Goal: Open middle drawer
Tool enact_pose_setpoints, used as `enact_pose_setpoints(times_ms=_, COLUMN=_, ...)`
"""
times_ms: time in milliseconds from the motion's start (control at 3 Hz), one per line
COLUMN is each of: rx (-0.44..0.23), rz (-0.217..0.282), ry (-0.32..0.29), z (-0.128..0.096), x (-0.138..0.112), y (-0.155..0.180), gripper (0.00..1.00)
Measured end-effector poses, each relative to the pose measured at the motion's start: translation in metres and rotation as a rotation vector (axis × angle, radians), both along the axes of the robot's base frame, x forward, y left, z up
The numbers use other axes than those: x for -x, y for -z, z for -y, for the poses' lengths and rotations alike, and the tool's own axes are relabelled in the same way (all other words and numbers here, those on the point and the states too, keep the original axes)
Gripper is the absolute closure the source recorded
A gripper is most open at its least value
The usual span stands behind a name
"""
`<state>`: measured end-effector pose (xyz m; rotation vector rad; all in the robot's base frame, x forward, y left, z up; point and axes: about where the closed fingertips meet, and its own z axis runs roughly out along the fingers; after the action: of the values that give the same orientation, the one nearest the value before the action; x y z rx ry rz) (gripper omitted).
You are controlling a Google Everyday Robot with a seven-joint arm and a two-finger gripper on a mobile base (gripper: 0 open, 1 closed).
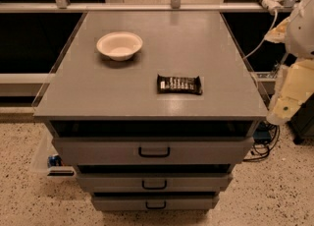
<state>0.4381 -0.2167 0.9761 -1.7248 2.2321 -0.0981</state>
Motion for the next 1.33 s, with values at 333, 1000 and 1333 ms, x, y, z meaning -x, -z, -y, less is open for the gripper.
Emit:
enact_pose_setpoints(times_ms=333, rx=0.0, rz=0.0, ry=0.0, z=0.0, x=0.0, y=0.0, gripper=0.0)
enact_pose_setpoints(times_ms=1000, rx=0.012, rz=0.04, ry=0.067, z=0.012, x=0.012, y=0.016, gripper=0.0)
enact_pose_setpoints(times_ms=1333, rx=-0.066, rz=-0.087, ry=0.204, z=0.039, x=0.049, y=0.081, gripper=0.0)
